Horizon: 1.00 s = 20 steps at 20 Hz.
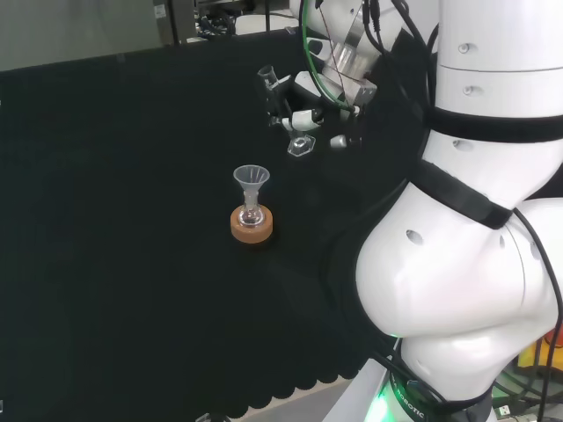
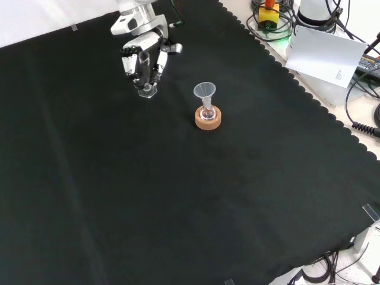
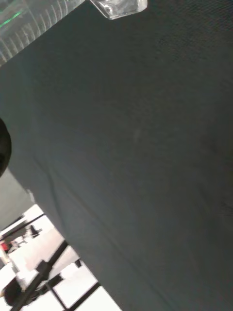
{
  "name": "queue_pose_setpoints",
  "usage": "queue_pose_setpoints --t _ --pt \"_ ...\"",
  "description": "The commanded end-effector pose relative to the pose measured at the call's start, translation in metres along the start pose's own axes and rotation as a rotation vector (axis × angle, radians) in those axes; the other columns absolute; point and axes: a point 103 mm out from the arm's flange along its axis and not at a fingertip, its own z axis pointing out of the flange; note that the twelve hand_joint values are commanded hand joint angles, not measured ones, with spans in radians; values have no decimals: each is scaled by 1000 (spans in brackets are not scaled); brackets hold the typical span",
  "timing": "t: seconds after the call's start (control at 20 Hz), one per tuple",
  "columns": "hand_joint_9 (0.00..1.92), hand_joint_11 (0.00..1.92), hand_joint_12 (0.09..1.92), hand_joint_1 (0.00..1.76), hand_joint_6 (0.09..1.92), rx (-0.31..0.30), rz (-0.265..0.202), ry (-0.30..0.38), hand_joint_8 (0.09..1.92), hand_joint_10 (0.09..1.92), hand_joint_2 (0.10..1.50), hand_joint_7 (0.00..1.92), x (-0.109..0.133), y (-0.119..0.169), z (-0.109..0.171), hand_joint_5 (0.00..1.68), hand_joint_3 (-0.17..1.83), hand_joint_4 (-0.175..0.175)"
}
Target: Put the graduated cylinder back on the table.
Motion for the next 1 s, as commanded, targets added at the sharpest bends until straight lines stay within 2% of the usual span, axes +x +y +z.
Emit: queue_pose_setpoints --t 0.05,0.65,1.0 --pt "1424 1291 717 1125 1098 -104 0 23 329 87 1150 1224 -26 19 6 927 1 -137" --pt "1416 1274 718 1125 1102 -142 34 100 327 87 1151 1210 -48 37 21 924 2 -141" --pt "1415 1272 721 1125 1103 -173 59 125 327 87 1151 1208 -56 39 28 923 2 -142"
